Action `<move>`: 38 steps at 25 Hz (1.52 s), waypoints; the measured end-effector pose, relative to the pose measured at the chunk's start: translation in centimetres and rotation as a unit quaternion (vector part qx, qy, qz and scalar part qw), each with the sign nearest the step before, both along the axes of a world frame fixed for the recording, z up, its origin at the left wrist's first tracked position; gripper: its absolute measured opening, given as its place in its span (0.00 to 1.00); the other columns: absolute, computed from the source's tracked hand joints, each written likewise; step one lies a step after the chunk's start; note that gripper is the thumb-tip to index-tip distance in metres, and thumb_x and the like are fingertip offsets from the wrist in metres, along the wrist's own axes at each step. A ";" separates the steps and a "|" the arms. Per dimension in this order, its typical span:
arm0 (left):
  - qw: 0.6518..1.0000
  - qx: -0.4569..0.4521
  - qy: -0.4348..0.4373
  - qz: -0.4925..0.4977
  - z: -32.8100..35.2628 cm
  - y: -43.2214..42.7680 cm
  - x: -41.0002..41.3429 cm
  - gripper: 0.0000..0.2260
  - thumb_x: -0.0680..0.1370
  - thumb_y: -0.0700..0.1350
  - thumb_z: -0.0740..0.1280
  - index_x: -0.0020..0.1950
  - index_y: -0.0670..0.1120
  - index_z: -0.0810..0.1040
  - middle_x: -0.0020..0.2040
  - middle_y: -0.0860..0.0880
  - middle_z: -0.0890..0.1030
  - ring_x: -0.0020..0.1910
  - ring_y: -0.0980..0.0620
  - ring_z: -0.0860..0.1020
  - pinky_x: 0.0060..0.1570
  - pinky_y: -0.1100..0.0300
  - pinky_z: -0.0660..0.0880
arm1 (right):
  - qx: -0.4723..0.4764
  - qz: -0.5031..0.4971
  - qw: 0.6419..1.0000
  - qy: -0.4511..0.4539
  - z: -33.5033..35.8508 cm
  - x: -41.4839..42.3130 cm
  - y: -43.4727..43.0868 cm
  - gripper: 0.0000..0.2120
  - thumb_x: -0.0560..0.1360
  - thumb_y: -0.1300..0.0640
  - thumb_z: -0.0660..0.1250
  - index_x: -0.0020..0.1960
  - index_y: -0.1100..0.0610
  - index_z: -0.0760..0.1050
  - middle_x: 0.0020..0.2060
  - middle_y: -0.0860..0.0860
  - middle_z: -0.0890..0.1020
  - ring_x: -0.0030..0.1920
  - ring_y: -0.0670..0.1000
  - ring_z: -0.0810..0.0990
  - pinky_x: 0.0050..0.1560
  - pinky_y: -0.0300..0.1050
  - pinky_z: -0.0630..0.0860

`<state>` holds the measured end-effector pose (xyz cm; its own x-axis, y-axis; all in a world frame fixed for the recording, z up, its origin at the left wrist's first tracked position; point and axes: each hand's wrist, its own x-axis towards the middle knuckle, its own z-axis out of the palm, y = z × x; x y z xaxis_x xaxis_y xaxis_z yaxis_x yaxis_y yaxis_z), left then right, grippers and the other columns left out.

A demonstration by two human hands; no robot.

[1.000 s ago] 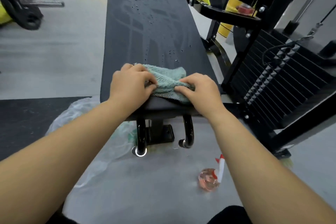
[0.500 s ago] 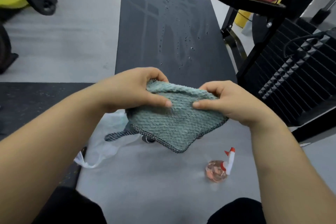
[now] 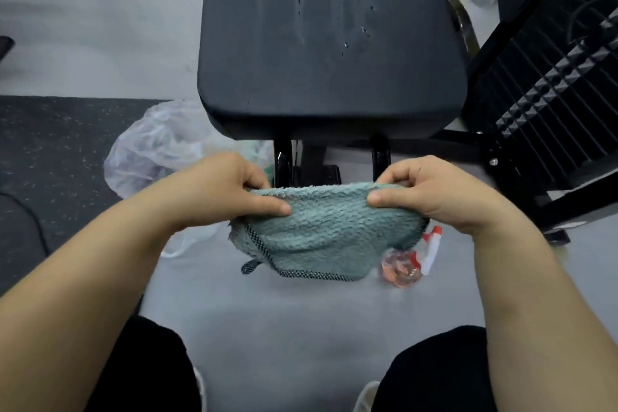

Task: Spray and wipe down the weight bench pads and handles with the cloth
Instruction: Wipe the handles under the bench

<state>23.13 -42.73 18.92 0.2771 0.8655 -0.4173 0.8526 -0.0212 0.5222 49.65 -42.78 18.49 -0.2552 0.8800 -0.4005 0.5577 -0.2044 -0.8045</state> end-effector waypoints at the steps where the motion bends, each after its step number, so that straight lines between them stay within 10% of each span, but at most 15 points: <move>1: 1.000 0.003 0.031 -0.003 -0.5 -0.1 0.1 0.24 0.70 0.60 0.69 0.35 0.38 0.76 0.29 0.46 0.71 0.30 0.53 0.68 0.34 0.59 0.64 | -0.010 0.000 1.000 -0.028 -0.4 0.0 0.0 0.14 0.65 0.49 0.75 0.40 0.60 0.80 0.33 0.56 0.81 0.34 0.48 0.77 0.37 0.41 0.73; 5: 0.992 0.088 0.083 0.044 -1.8 -1.2 2.5 0.24 0.77 0.58 0.60 0.28 0.42 0.68 0.28 0.42 0.72 0.29 0.46 0.69 0.31 0.56 0.64 | 0.044 -0.046 0.990 -0.128 -2.6 -2.9 -0.3 0.13 0.77 0.48 0.64 0.41 0.57 0.74 0.31 0.48 0.75 0.31 0.46 0.70 0.30 0.37 0.66; 11: 0.890 -0.249 -0.330 0.189 -2.6 -3.3 6.0 0.13 0.80 0.41 0.52 0.47 0.46 0.76 0.36 0.48 0.84 0.35 0.47 0.82 0.42 0.52 0.80 | -0.071 -0.075 0.995 0.014 -4.4 -6.8 -1.1 0.20 0.70 0.39 0.68 0.53 0.52 0.71 0.43 0.48 0.82 0.44 0.48 0.81 0.43 0.45 0.78; 16: 0.947 -0.011 -0.252 0.199 -4.5 -1.7 3.8 0.05 0.72 0.46 0.72 0.45 0.49 0.77 0.36 0.53 0.78 0.28 0.61 0.73 0.31 0.68 0.71 | -0.138 -0.046 0.975 0.170 -4.8 -4.9 0.0 0.08 0.73 0.60 0.67 0.53 0.55 0.77 0.49 0.56 0.84 0.51 0.55 0.82 0.57 0.51 0.76; 19: 0.920 -0.109 -0.330 0.182 -5.0 -1.6 3.1 0.20 0.65 0.49 0.78 0.53 0.47 0.78 0.47 0.52 0.83 0.43 0.56 0.81 0.45 0.65 0.78 | -0.162 0.011 0.958 0.236 -3.9 -4.4 0.1 0.14 0.68 0.59 0.68 0.53 0.58 0.77 0.46 0.55 0.84 0.47 0.51 0.83 0.52 0.44 0.78; 23: 0.942 -0.104 -0.281 0.152 -5.4 -1.8 1.5 0.07 0.70 0.42 0.74 0.47 0.45 0.81 0.43 0.47 0.85 0.44 0.50 0.83 0.51 0.51 0.80 | -0.024 0.027 0.999 0.022 -4.4 -4.7 0.6 0.09 0.68 0.63 0.74 0.45 0.54 0.79 0.42 0.54 0.84 0.43 0.49 0.82 0.50 0.44 0.79; 31: 0.985 -0.038 -0.001 0.171 -8.9 -0.6 0.0 0.04 0.76 0.50 0.67 0.45 0.50 0.76 0.35 0.50 0.75 0.32 0.50 0.74 0.34 0.60 0.71 | 0.031 -0.080 0.996 0.015 -9.9 -9.0 0.9 0.16 0.76 0.65 0.64 0.38 0.45 0.77 0.32 0.51 0.76 0.28 0.48 0.73 0.31 0.40 0.74; 38: 0.878 -0.045 -0.249 0.406 -12.4 -1.0 2.4 0.07 0.77 0.38 0.62 0.50 0.49 0.68 0.43 0.50 0.76 0.44 0.47 0.78 0.49 0.49 0.78 | 0.081 -0.317 0.929 0.171 -15.0 -11.9 -0.2 0.13 0.76 0.66 0.64 0.48 0.47 0.72 0.47 0.44 0.77 0.45 0.47 0.79 0.48 0.37 0.75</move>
